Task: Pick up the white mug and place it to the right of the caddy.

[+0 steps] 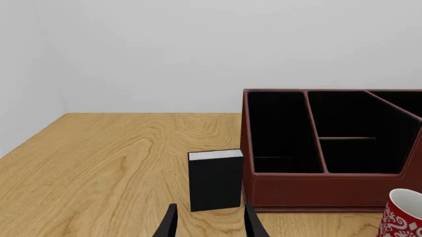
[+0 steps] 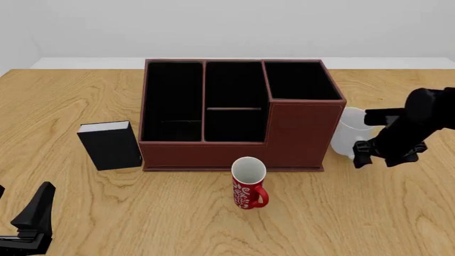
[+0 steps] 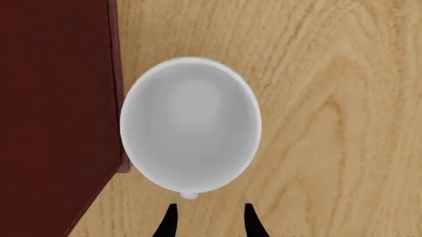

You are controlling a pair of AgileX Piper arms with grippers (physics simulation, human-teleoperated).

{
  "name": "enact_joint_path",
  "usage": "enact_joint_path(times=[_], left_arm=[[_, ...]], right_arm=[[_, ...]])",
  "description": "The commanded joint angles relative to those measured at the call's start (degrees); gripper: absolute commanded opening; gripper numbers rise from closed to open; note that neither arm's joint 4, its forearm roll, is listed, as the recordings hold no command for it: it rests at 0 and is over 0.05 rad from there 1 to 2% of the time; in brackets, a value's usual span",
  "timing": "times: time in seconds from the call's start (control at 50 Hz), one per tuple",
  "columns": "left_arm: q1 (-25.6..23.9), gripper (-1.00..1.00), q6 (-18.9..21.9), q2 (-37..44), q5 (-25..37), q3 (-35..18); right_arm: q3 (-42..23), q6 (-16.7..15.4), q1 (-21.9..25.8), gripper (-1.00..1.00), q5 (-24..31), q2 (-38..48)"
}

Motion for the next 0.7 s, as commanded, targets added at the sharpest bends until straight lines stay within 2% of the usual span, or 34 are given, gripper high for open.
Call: enact_joint_path(times=[0.02, 0.32, 0.7], left_arm=[[0.0, 1.0, 0.0, 0.0, 0.0, 0.0], [0.0, 1.0, 0.0, 0.0, 0.0, 0.0], [0.0, 1.0, 0.0, 0.0, 0.0, 0.0]], right_arm=[[1.6, -0.9, 0.0, 1.0, -0.2, -2.8], [3.6, -0.3, 2.3, 1.0, 0.2, -7.7], [4.3, -2.3, 1.1, 1.0, 1.1, -11.2]])
